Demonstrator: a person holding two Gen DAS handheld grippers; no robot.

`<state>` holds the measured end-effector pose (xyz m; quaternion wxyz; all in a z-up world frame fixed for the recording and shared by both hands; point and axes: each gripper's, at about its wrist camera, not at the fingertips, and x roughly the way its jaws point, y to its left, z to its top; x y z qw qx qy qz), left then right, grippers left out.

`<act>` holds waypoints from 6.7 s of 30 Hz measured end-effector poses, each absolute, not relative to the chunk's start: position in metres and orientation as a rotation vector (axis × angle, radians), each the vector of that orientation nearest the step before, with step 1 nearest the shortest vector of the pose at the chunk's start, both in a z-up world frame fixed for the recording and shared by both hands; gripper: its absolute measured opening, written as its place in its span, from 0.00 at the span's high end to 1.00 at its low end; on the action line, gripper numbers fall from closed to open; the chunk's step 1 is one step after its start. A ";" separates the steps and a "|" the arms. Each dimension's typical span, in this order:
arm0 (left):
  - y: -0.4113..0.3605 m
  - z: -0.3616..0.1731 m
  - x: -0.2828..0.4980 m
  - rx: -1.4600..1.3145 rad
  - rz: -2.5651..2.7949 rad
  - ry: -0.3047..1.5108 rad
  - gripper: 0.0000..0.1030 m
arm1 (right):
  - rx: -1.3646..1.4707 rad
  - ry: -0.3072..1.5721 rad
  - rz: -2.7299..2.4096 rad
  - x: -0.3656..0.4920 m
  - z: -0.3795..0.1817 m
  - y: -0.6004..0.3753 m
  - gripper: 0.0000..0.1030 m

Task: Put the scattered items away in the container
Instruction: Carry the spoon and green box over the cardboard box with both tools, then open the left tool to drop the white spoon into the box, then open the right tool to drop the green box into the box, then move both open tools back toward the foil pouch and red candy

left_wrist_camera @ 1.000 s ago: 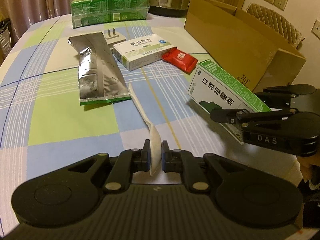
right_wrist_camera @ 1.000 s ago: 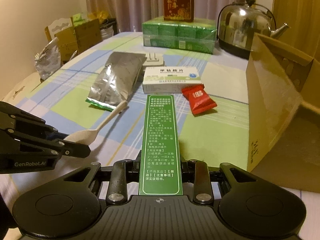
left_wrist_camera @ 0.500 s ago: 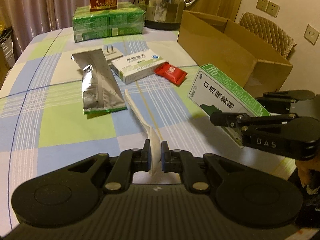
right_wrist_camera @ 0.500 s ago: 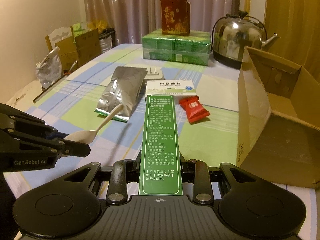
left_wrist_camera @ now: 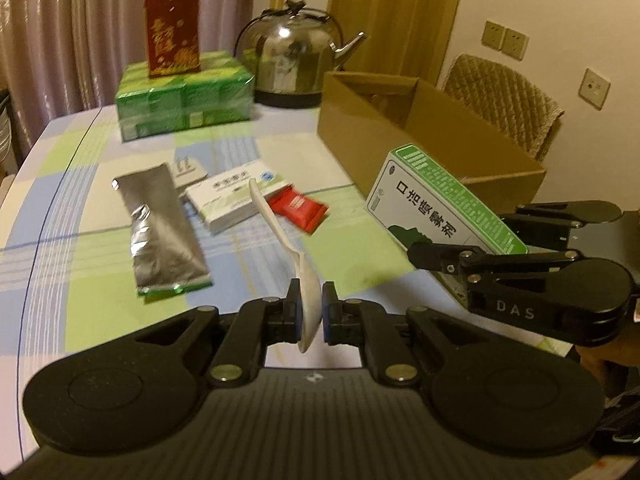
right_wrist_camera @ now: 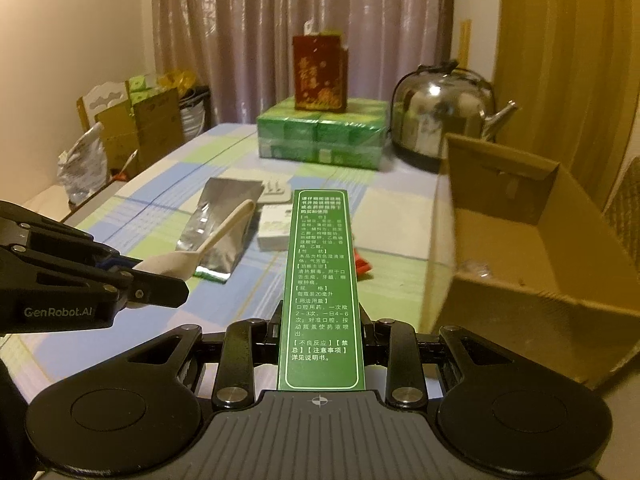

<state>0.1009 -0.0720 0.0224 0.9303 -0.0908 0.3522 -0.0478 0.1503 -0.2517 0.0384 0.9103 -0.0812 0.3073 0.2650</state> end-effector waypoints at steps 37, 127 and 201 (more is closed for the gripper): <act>-0.182 0.083 0.183 -0.111 -0.298 0.633 0.94 | -0.115 0.507 0.327 0.204 0.097 -0.378 0.74; -0.141 0.043 0.198 -0.194 -0.148 0.673 0.23 | 0.020 0.520 0.293 0.233 0.083 -0.394 0.22; 0.039 -0.026 0.119 -0.274 0.190 0.752 0.01 | -0.234 0.712 0.633 0.244 0.006 -0.186 0.02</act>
